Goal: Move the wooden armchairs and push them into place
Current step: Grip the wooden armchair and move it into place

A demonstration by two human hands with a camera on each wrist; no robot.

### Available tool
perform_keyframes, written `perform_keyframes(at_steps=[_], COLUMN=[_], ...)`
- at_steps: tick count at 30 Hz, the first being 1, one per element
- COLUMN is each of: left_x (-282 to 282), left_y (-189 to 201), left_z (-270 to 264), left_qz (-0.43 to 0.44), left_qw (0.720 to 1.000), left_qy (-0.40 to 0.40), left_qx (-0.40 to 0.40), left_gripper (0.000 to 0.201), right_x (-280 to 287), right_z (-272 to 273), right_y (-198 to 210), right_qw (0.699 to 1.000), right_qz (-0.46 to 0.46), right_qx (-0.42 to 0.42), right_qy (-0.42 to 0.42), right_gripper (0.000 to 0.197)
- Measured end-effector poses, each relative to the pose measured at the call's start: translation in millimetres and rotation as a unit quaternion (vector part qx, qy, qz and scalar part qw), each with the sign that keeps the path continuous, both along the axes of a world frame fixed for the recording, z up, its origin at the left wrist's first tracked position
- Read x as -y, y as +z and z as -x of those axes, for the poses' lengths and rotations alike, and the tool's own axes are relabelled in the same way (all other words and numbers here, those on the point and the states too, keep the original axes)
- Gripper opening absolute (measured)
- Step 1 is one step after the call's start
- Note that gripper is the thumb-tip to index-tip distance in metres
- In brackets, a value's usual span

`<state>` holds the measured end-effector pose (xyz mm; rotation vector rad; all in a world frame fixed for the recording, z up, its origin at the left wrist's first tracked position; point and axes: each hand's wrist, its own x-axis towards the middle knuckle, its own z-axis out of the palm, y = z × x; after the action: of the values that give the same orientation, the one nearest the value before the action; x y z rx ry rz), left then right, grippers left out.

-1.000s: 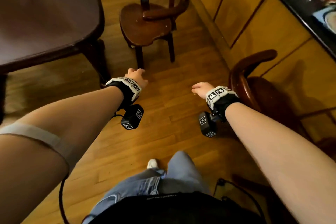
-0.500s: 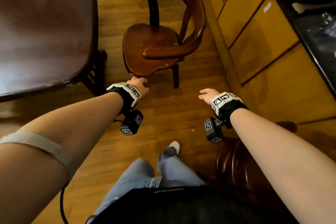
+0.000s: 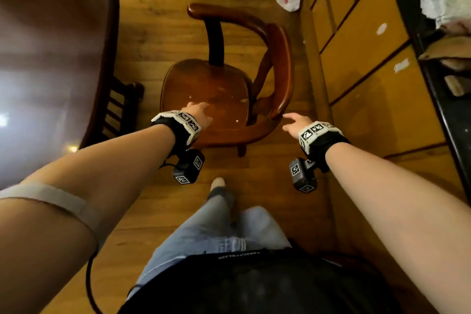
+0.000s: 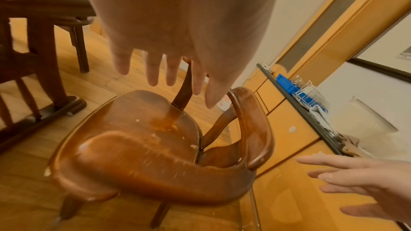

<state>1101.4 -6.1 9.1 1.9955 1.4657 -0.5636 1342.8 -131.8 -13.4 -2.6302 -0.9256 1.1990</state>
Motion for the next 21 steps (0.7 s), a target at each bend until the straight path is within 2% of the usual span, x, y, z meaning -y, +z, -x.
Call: perform_keyframes(at_steps=[5,8,13,16,18,21], left_x=[-55.0,-67.1,-68.4,-58.6,-47.3,-33.5], left_y=[4.1,-0.7,-26.4,-39.3,-44.7,-47.1], left_z=[-67.7,-100.4,-143.4,-158.7,-163.0,-164.9], left_qz=[0.004,0.026,0.048,0.05,0.054,0.066], left_qw=[0.999,0.999,0.995,0.982,0.969,0.957], left_qy=[-0.041,-0.03,0.088,0.183,0.24,0.281], left_qx=[0.008,0.013,0.013,-0.002,-0.009,-0.021], left_gripper=[0.057,0.059,0.06,0.058,0.057,0.054], right_x=[-67.9,-101.7,-165.6,-196.2,-207.0,-211.6], right_z=[-75.4,-109.6,-156.9,-170.5,-173.4,-172.7], right_y=[0.5,-9.6,-33.3,-45.7,-54.8,-62.5], right_qw=[1.0,0.999,0.987,0.967,0.958,0.953], right_qz=[-0.008,-0.012,0.009,0.025,0.031,0.03], right_qx=[0.012,0.004,0.003,-0.007,-0.017,-0.031], right_qy=[0.011,0.036,0.158,0.253,0.284,0.298], right_gripper=[0.058,0.059,0.052,0.045,0.039,0.032])
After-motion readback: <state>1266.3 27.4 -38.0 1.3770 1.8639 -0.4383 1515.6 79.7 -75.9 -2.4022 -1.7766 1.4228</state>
